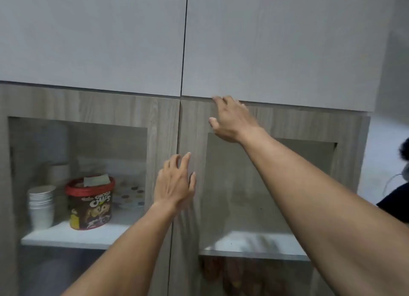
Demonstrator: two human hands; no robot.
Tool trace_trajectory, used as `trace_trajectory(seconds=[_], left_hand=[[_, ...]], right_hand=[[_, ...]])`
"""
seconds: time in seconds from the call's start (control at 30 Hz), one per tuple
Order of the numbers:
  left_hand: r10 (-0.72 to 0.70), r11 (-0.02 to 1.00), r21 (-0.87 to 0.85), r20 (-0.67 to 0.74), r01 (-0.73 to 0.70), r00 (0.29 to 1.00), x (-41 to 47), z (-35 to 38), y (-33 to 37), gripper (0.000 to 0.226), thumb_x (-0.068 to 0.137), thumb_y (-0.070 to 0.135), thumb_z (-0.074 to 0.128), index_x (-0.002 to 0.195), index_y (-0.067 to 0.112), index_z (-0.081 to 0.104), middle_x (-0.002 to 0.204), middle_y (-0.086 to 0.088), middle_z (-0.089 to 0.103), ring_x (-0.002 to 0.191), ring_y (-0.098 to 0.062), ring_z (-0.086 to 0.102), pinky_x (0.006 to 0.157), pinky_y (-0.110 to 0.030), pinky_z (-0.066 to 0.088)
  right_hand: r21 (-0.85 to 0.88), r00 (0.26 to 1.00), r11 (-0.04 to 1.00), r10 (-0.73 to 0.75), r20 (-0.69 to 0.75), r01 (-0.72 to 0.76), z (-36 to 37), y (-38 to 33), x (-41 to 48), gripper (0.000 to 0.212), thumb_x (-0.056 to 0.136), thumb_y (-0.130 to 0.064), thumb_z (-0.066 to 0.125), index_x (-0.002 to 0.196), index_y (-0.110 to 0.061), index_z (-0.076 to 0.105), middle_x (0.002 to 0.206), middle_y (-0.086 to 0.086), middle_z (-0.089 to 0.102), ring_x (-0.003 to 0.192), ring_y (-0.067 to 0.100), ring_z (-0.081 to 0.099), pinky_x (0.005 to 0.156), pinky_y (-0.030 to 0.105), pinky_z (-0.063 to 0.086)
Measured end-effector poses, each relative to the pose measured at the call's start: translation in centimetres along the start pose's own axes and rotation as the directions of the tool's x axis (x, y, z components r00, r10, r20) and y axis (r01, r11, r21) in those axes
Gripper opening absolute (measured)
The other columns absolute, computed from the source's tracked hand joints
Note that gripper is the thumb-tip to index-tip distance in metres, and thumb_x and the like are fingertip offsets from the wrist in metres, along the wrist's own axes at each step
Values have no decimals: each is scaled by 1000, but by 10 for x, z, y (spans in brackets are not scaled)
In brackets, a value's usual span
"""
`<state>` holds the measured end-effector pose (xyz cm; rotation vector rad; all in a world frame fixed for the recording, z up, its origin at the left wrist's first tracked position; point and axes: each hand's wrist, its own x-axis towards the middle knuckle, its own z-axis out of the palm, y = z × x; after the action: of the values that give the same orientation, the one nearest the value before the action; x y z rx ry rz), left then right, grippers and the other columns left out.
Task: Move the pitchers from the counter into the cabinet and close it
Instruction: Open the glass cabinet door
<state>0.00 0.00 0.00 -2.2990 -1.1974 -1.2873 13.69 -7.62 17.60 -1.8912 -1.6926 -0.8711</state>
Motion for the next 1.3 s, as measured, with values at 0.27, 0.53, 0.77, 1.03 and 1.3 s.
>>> trace_trajectory(seconds=[0.27,0.53,0.77,1.03,1.3], left_hand=[[-230,954,-178,75,240,970,-21,35,-8,42,93,34,54,131,20,46,117,-6,52,99,-24,57,79,-38,52],[-325,892,-296,109,343,939,-25,49,4,49,92,24,60,135,20,38,120,-4,48,97,-22,60,80,-33,51],[-400,870,-252,137,423,906,-27,46,19,69,94,29,59,152,17,24,136,-4,42,116,-18,53,92,-30,46],[-513,764,-391,111,512,851,-32,38,20,66,93,34,60,148,18,27,140,-7,42,120,-24,52,89,-30,43],[-440,728,-427,309,536,843,-60,3,5,61,93,58,46,136,15,43,136,-12,55,120,-31,56,98,-45,48]], right_hand=[[-44,997,999,-27,74,30,17,-1,30,62,91,-29,50,149,-13,35,143,18,41,135,39,38,112,62,31],[-135,998,989,-57,-4,56,23,3,35,42,84,-24,50,122,-5,56,136,18,43,123,39,41,99,54,37],[-101,995,995,11,95,-2,34,1,26,77,87,-24,52,155,-5,22,151,18,31,140,36,28,109,59,30],[-51,998,998,35,61,-32,10,-8,31,55,86,-22,50,138,-9,40,139,16,42,129,35,37,100,53,36],[-111,997,993,40,66,-32,-24,-18,0,62,93,-56,47,141,-18,42,143,17,40,135,36,34,104,58,33]])
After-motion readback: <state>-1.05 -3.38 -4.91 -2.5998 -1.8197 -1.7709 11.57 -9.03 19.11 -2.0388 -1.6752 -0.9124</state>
